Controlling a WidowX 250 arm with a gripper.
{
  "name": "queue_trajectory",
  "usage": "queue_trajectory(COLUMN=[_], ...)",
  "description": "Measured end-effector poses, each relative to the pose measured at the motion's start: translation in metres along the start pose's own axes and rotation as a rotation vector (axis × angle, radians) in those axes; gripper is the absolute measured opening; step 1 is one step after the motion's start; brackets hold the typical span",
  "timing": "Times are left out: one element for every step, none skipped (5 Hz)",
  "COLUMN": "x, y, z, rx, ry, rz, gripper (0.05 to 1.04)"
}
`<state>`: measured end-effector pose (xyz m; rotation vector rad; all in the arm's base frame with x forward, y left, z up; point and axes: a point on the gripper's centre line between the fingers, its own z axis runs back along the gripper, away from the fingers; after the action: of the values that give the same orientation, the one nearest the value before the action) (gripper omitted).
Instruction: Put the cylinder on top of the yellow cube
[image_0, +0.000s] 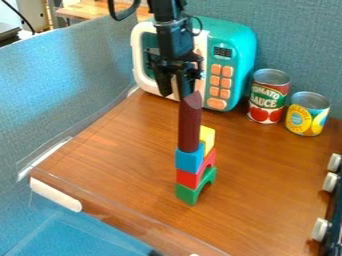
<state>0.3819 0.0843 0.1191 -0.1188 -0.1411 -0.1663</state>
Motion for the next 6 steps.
queue_trajectory(x=[0.008,0.009,0.003,-0.012,-0.028,-0.033], y=[-0.025,-0.044,-0.057,-0.058,-0.055,-0.053], z=[0.010,0.022,0.024,0.016,0.004,0.001], rx=[-0.004,0.023,0.042,0.075,0.090,0.103], ry=[-0.014,-0.033,-0.016,0.041,0.106,0.124], rz=[-0.028,-0.038,-0.048,-0.022,0.000,0.017], gripper=[0.540,0.540,0.540,0.540,0.540,0.540])
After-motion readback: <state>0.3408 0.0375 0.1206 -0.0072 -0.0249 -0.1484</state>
